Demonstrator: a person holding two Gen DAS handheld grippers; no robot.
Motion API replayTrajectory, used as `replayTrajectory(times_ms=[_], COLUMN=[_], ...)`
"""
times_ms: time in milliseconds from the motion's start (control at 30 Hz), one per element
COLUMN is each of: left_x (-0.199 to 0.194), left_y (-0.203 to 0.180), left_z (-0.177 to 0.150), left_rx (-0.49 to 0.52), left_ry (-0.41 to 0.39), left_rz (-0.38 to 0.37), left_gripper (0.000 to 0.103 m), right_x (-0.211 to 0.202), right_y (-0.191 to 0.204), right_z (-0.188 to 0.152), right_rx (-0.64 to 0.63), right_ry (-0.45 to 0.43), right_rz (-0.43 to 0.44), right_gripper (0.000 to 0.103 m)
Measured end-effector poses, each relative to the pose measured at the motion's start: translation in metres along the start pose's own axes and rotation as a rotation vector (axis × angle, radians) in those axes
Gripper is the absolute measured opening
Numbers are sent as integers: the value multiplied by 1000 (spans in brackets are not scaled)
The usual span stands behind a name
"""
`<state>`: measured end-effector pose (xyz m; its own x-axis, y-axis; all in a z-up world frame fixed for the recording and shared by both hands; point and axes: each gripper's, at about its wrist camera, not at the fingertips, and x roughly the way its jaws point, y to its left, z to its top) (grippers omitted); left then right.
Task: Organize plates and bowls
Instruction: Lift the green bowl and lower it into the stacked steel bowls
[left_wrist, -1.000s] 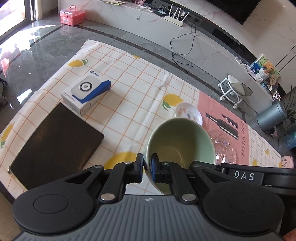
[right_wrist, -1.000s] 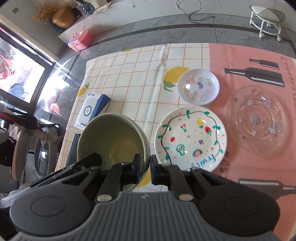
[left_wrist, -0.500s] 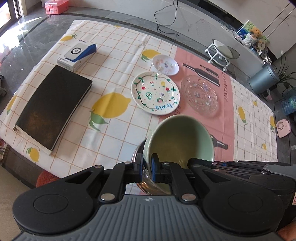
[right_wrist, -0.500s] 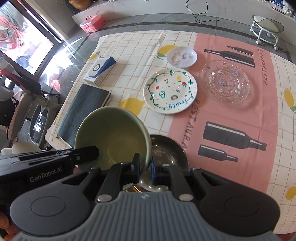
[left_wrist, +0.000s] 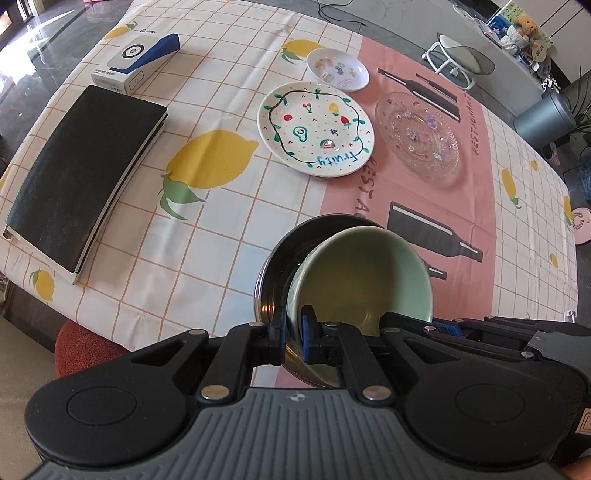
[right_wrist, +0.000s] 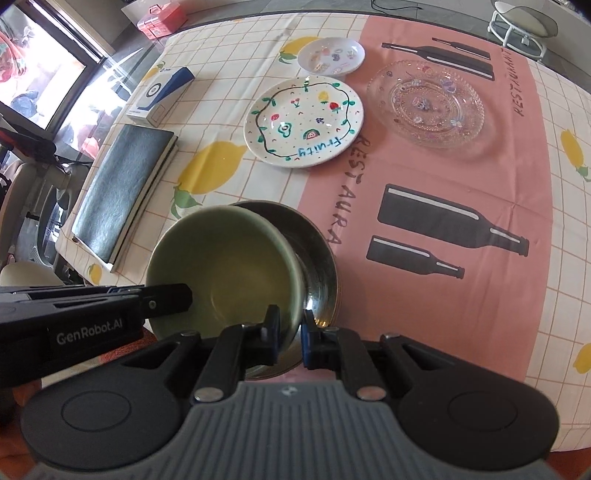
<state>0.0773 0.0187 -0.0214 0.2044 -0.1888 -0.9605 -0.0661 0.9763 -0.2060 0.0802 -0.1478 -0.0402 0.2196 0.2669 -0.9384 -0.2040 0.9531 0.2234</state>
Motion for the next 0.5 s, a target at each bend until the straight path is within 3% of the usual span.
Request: replayTrajectory(times_ms=[500], left_x=[17], left_y=[0], left_z=[8], left_rx=[-27], left_ry=[40], left_rz=[41], left_gripper=[9], right_x=[26], right_y=[-1], right_z=[9], right_rx=[-2], right_ry=[21], right_rz=[-17], right_gripper=[9])
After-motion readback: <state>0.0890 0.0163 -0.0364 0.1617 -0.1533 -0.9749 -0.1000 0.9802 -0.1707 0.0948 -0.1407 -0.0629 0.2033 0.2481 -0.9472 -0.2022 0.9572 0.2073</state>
